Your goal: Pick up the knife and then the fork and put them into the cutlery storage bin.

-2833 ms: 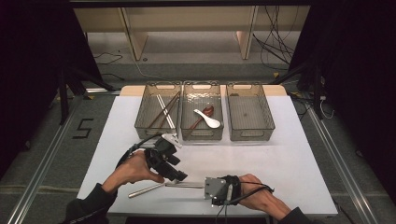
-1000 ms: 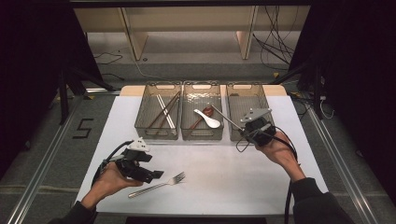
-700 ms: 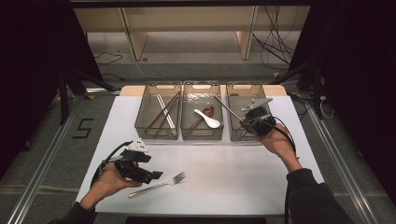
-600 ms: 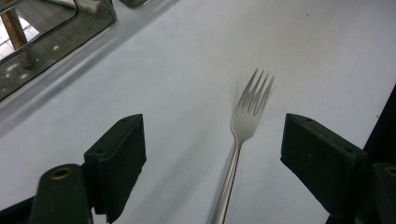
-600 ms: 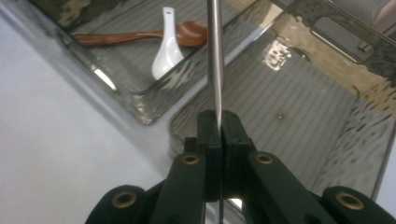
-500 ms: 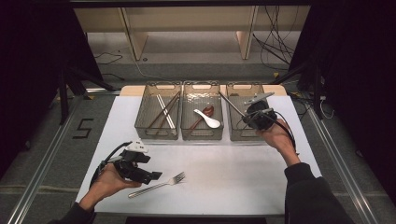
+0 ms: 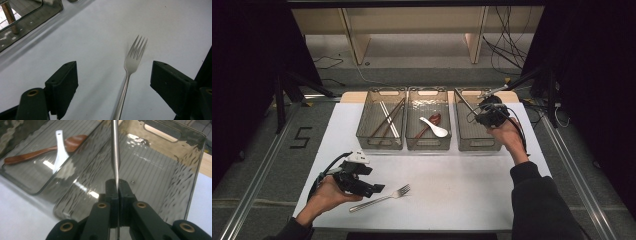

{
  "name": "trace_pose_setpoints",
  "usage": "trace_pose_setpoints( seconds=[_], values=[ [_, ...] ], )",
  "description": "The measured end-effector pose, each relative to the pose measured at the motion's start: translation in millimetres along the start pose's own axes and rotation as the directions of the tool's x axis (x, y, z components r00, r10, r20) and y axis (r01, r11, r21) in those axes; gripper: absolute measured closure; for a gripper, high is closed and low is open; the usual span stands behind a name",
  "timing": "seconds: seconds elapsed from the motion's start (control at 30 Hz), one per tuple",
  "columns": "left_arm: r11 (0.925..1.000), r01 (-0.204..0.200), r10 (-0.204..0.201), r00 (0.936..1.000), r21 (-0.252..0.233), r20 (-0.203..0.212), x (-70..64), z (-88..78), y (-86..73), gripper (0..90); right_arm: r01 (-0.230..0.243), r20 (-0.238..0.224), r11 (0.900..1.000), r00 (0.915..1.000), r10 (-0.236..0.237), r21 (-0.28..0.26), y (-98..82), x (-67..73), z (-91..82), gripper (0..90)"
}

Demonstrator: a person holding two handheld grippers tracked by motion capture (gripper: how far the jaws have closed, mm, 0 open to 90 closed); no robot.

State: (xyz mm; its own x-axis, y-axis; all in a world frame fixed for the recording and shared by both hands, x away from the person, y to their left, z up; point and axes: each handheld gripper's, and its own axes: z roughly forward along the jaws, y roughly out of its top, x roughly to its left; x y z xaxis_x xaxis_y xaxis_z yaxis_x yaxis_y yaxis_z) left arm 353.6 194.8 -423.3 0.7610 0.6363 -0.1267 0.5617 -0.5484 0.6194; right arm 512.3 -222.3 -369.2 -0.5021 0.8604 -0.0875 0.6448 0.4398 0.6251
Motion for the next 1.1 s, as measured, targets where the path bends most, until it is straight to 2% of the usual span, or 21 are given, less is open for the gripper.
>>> trace_pose_setpoints(
  seconds=[0.3,0.97,1.03,1.1],
  values=[
    [1.0,-0.002,0.002,1.0,0.007,0.002,0.1,0.9,-0.5,21.3,-0.067,0.028,0.997,0.9974,0.066,0.038,12.0,-11.1,15.3,89.1],
    [0.9995,-0.006,0.005,0.9999,0.032,0.013,0.4,3.9,-1.3,21.6,-0.104,0.075,0.988,0.9926,0.096,0.111,22.8,-12.6,44.1,88.5],
    [0.9994,-0.006,0.005,0.9999,0.034,0.013,0.5,4.2,-1.4,21.5,-0.117,0.082,0.989,0.9905,0.11,0.089,24.0,-12.8,45.5,86.0],
    [0.9994,-0.005,0.004,0.9999,0.033,0.015,0.8,4.3,-1.6,21.6,-0.127,0.071,0.991,0.9899,0.123,0.05,26.0,-13.0,42.4,79.7]
  ],
)
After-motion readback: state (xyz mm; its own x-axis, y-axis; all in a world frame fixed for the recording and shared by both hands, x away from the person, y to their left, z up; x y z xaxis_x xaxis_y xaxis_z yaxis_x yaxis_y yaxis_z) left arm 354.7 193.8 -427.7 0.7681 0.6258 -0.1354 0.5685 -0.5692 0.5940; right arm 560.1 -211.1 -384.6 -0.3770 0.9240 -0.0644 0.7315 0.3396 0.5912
